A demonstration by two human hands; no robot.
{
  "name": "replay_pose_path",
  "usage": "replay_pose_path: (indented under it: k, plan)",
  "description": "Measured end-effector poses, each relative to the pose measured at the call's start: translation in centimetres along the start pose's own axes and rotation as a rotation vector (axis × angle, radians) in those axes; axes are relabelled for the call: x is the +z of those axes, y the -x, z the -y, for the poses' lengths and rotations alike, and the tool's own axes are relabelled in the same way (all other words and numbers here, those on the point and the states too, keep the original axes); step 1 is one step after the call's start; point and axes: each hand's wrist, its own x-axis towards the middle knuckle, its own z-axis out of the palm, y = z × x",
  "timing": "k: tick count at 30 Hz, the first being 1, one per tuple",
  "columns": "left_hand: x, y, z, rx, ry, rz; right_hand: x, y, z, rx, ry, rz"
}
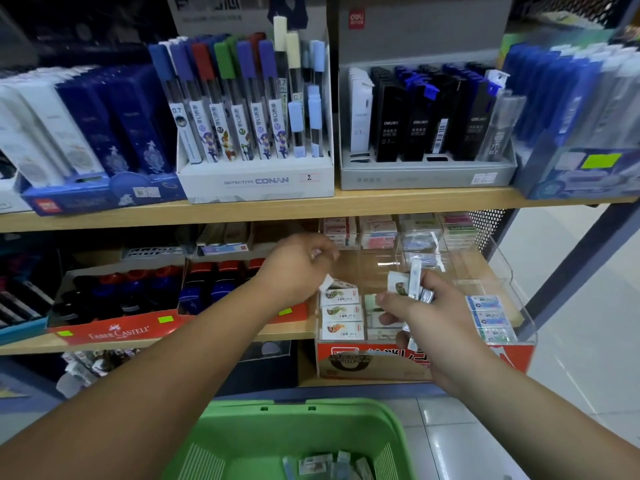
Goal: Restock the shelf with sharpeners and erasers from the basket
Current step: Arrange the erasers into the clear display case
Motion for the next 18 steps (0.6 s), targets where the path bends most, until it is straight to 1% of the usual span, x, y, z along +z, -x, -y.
replay_pose_path:
  k: [2,4,6,8,10,12,15,18]
  plan:
    - [-0.2,1.0,0.1,-0.093,0.276,-0.021,0.2,0.2,0.3,0.013,-0.011,0.017]
    - [-0.4,2.3,-0.3,-0.203,0.553,0.070,0.6,0.4,0.5,0.029,-0.022,0.061]
    - [-0.3,3.6,-0.9,-0.245,0.741,0.170,1.1,0.7,0.8,0.041,-0.040,0.117]
    - [0.1,4.5,-1.2,-0.226,0.759,0.219,1.7,1.2,1.1,0.043,-0.056,0.181]
    - [0.4,4.8,-1.2,-0.200,0.747,0.224,2.1,1.3,1.2,0.048,-0.078,0.215]
    - [0.2,4.8,-1.1,-0.235,0.777,0.212,2.0,1.1,1.2,0.061,-0.098,0.180]
    - [-0.5,4.8,-0.4,-0.312,0.797,0.151,1.5,0.7,0.9,0.069,-0.098,0.124]
    - [-1.1,4.9,0.4,-0.270,0.719,0.162,0.9,0.5,0.6,0.046,-0.046,0.119]
